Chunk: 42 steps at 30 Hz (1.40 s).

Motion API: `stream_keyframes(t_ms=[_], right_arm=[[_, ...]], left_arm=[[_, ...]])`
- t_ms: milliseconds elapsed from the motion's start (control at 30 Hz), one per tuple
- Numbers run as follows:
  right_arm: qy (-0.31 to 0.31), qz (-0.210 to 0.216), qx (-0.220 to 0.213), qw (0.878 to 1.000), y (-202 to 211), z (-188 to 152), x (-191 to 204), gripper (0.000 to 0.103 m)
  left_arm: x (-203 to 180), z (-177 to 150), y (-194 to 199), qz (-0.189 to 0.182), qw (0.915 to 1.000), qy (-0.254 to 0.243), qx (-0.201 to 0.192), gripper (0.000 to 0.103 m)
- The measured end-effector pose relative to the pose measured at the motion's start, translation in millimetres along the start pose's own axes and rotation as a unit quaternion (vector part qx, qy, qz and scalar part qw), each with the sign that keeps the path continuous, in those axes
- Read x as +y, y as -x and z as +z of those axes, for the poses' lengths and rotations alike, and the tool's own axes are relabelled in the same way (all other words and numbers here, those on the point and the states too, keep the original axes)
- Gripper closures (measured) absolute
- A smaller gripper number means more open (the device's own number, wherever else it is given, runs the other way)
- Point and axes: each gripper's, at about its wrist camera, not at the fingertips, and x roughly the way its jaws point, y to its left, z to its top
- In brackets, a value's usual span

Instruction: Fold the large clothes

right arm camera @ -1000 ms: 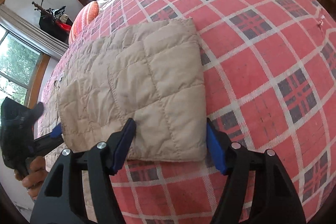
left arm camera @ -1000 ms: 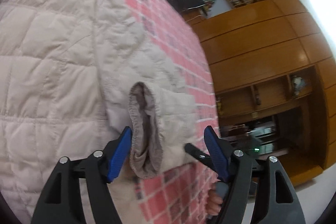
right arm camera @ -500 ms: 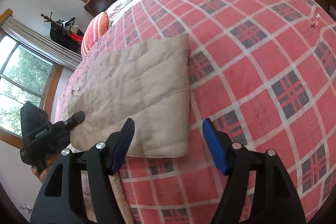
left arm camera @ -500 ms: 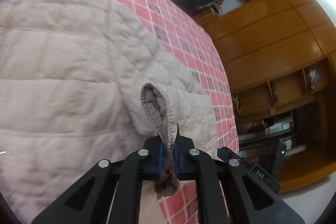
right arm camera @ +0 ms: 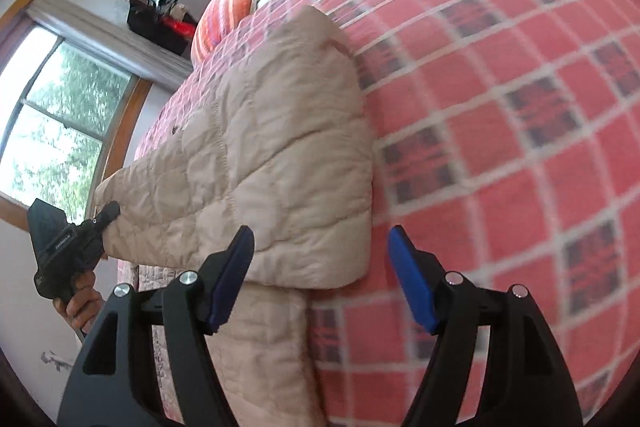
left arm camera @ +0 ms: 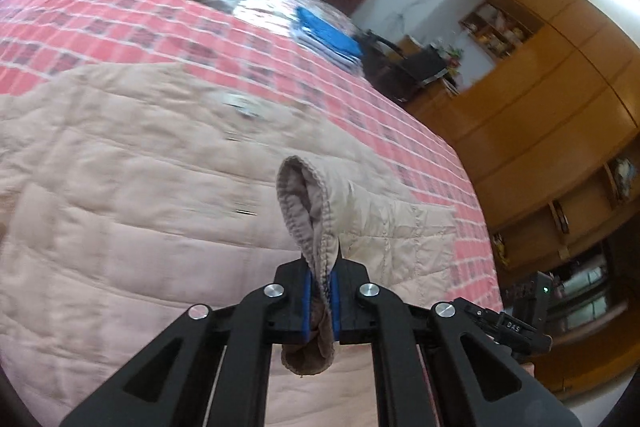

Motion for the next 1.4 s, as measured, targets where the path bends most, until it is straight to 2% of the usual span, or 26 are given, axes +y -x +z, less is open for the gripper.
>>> stream_keyframes(t_ms=[200,233,367,500,700,767,900,967,1100,1267,1400], right_arm=[[0.032,-0.011,0.02,0.999,-30.6,4.0,32.2,0.037],[0.036,-0.011,0.022,0.999,-33.0,2.9,36.1,0.041],[0.057,-0.06,0.03,0.996,-47.3,-0.6,48.2,0.054],[0.057,-0.091,0.04,0.993,-57.9,-1.6,50.8,0.055],[0.041,-0.096,0.051,0.993,-64.0,0.4,44.2,0.055],[0.045,-0.108,0.05,0.992,-62.9,-0.5,53.9,0.048],[0.07,-0.149,-0.007,0.986,-23.6,-5.1,80.6,0.044],[0.093,-0.138,-0.025,0.986,-9.4,-8.6,101.6,0.041],[0.13,-0.1,0.012,0.986,-29.5,-17.7,143.0,0.042],[0.139,-0.123,0.061,0.981,-86.6,-23.0,154.6,0.043],[0.133,-0.135,0.077,0.979,-111.7,-23.0,144.1,0.043]], left_arm=[[59.7,10.4,12.3,0.052,0.9984,0.017,-0.014,0.096],[71.1,11.8,11.8,0.058,0.9979,0.025,-0.013,0.096],[106.5,10.8,-3.1,0.079,0.9958,0.045,0.01,0.096],[129.2,4.6,-24.0,0.078,0.9946,0.06,0.033,0.094],[123.1,0.1,-17.1,0.098,0.9937,0.048,0.025,0.081],[120.1,-0.8,-6.5,0.113,0.9926,0.039,0.021,0.075],[106.7,-2.2,25.4,0.128,0.9915,0.015,-0.013,0.072],[89.7,-5.7,36.1,0.117,0.9929,-0.009,-0.022,0.07],[56.8,-14.1,22.1,0.098,0.9941,-0.046,0.002,0.066],[58.8,-22.2,-13.6,0.124,0.9907,-0.046,0.032,0.066],[78.2,-27.4,-29.6,0.118,0.9912,-0.039,0.047,0.066]])
